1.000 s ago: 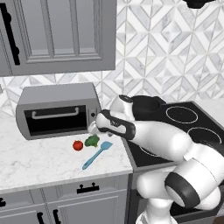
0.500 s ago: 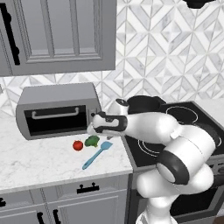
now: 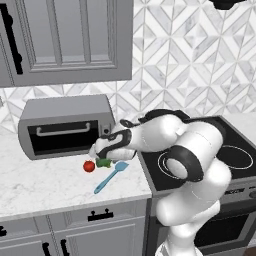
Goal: Put the tomato and broccoli in the pot. Retrieve the spatula and lightly stir the vegetables in the pot.
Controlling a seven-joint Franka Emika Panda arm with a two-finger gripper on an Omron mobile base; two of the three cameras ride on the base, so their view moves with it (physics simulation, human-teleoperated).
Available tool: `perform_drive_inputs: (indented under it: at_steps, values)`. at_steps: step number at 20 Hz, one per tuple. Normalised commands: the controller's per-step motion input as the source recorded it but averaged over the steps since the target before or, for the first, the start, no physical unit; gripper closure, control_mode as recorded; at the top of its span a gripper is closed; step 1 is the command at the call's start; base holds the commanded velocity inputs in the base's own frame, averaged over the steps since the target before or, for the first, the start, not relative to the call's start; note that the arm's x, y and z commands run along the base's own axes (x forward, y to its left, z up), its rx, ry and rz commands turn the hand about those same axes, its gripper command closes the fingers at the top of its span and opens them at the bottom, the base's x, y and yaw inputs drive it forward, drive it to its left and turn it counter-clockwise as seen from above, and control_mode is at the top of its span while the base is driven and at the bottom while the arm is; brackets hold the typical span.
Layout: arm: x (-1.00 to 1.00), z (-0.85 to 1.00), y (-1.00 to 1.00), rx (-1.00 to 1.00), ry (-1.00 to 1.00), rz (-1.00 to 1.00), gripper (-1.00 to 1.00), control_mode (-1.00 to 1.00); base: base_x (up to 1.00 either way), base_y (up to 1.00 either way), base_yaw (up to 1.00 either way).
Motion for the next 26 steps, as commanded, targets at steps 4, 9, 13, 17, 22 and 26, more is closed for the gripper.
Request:
perform_drive_inputs:
  at_steps: [4, 9, 13, 17, 22, 26]
  values:
    - [0.15, -0.39, 0.13, 0.0, 0.0, -0.07, -1.0, -1.0, 0.0, 0.0, 0.0]
    - [0.06, -0.19, 0.01, 0.0, 0.0, -0.06, 1.0, -1.0, 0.0, 0.0, 0.0]
    - [0.0, 0.1, -0.2, 0.0, -0.03, 0.0, 1.0, -1.0, 0.0, 0.0, 0.0]
    - [-0.44, 0.56, -0.47, 0.0, -0.14, 0.04, 1.0, -1.0, 0.0, 0.0, 0.0]
    - [-0.87, 0.8, -0.43, 0.0, -0.09, 0.0, 1.0, -1.0, 0.0, 0.0, 0.0]
    - [-0.75, 1.0, -0.46, -0.03, -0.03, 0.0, 1.0, -1.0, 0.0, 0.0, 0.0]
